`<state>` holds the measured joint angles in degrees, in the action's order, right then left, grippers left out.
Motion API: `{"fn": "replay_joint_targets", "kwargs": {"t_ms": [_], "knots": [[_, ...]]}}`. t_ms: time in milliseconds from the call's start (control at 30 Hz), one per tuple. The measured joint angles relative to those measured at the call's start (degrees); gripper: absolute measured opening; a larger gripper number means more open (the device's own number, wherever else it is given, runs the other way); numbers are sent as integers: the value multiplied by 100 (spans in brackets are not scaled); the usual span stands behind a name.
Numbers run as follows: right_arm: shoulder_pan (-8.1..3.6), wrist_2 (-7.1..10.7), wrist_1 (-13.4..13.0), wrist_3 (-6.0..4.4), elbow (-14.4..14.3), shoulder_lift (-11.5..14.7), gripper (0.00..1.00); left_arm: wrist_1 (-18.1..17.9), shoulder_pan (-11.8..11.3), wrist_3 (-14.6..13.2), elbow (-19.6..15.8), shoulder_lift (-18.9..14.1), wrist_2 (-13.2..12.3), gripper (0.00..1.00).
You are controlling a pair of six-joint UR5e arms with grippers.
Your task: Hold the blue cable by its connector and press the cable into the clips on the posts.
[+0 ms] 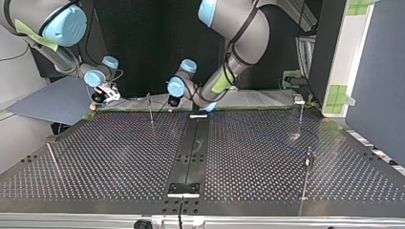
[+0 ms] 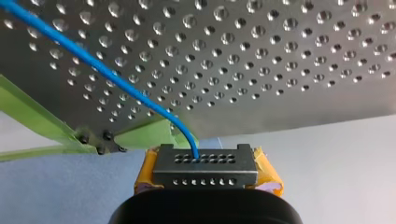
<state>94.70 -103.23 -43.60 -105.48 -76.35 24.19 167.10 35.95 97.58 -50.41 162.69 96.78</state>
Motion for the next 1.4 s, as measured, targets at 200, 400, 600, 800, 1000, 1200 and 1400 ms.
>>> {"fn": "replay_joint_targets", "kwargs": {"t_ms": [200, 400, 600, 800, 1000, 1200, 1400], "knots": [[34, 180, -1, 4, 7, 0, 0, -40, 209, -70, -194, -42, -303, 100], [61, 345, -1, 5, 9, 3, 0, -264, 487, 10, -417, -259, -591, 100], [68, 402, -1, -23, 12, 8, 0, -522, 719, 163, -627, -439, -857, 100], [69, 413, -1, -41, 13, 9, 0, -775, 746, 254, -872, -459, -883, 100], [70, 417, 6, -43, 12, 12, 0, -1066, 730, 294, -1042, -459, -872, 100], [70, 417, 8, -50, 11, 12, 0, -1356, 746, 281, -1133, -459, -658, 100], [70, 422, 6, -63, 12, 13, 0, -1618, 788, 305, -1198, -459, -403, 100]]}}
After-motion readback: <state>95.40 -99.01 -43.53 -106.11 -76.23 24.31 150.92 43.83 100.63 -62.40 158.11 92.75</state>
